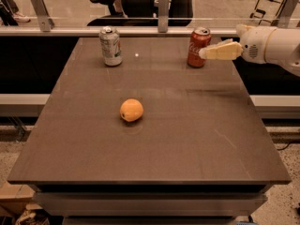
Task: Move coke can near orange
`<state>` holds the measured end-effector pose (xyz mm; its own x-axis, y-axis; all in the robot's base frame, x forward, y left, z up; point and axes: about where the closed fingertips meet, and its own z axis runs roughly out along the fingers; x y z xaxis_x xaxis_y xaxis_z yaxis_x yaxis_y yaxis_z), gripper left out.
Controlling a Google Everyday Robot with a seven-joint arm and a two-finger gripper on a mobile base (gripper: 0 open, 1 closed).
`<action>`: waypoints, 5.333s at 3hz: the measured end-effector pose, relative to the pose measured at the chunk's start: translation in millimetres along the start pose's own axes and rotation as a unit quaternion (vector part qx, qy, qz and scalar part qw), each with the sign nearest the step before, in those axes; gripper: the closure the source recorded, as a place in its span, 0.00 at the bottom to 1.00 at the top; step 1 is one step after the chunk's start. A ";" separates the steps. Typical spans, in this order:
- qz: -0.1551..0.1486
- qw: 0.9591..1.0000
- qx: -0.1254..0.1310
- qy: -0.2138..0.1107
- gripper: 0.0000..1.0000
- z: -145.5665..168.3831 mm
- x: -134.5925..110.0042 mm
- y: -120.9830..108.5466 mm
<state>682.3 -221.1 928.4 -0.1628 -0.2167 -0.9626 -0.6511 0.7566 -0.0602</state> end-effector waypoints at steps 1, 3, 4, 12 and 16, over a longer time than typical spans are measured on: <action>0.012 1.000 -0.004 -0.005 0.00 13.1 3.9 -5.2; 0.028 0.999 -0.026 -0.016 0.00 42.0 8.1 -7.1; 0.040 0.998 -0.038 -0.022 0.00 55.4 13.0 -4.5; -0.001 0.992 -0.108 -0.064 0.65 111.9 -8.0 -6.4; -0.006 0.992 -0.115 -0.052 1.00 116.7 -14.3 5.4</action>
Offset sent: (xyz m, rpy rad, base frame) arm 0.0396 0.0116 -0.0154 0.0753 0.0102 0.0221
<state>767.7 -141.9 911.1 -0.0844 -0.1507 -0.9850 -0.8061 0.5914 -0.0214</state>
